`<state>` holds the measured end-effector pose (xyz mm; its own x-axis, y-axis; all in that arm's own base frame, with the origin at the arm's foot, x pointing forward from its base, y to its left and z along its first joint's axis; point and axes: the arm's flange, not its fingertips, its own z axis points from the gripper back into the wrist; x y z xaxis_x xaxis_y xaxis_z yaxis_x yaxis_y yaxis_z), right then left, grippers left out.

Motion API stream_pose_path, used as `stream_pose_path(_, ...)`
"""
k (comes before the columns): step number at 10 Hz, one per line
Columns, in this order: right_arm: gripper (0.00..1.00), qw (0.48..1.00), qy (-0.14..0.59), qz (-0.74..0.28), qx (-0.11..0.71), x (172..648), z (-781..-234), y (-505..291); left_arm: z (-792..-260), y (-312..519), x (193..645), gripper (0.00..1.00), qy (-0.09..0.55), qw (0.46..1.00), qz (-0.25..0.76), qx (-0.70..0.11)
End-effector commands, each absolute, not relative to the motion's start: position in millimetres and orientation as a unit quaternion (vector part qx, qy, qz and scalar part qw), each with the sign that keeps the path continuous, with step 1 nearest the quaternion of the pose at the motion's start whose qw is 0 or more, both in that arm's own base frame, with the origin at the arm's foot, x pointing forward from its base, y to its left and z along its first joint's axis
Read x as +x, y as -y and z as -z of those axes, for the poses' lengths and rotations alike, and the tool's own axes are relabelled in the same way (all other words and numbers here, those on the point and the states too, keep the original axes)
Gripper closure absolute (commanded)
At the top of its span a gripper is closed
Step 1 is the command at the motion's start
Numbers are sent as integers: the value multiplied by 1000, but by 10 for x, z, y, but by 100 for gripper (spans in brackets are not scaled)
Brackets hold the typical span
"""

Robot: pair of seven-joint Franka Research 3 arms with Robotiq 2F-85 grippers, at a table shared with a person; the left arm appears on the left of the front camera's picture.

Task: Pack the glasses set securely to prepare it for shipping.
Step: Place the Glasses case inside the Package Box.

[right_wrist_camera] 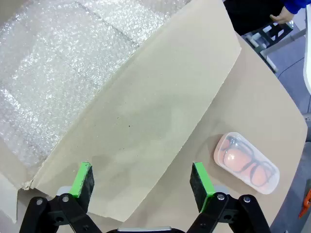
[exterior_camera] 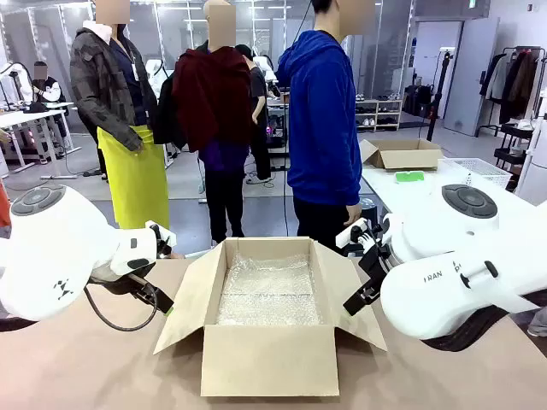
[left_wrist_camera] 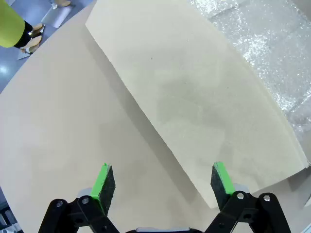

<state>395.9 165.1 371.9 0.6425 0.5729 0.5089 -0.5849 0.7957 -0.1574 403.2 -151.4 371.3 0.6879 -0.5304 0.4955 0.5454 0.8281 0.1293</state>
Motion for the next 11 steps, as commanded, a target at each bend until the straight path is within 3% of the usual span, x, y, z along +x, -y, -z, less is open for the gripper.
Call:
stream_pose_path(1,0,906,277,-319,11,3959,-3719,-1651,-3714,1516,4031,0,265,918,293,-14)
stream_pose_path(10,0,906,277,-320,10,3960,-3719,-1648,-3713,1522,4029,0,265,918,294,-14)
stream_pose_path(11,0,905,262,-336,2,3966,-3879,-1519,-3978,1507,3964,0,267,914,304,-32)
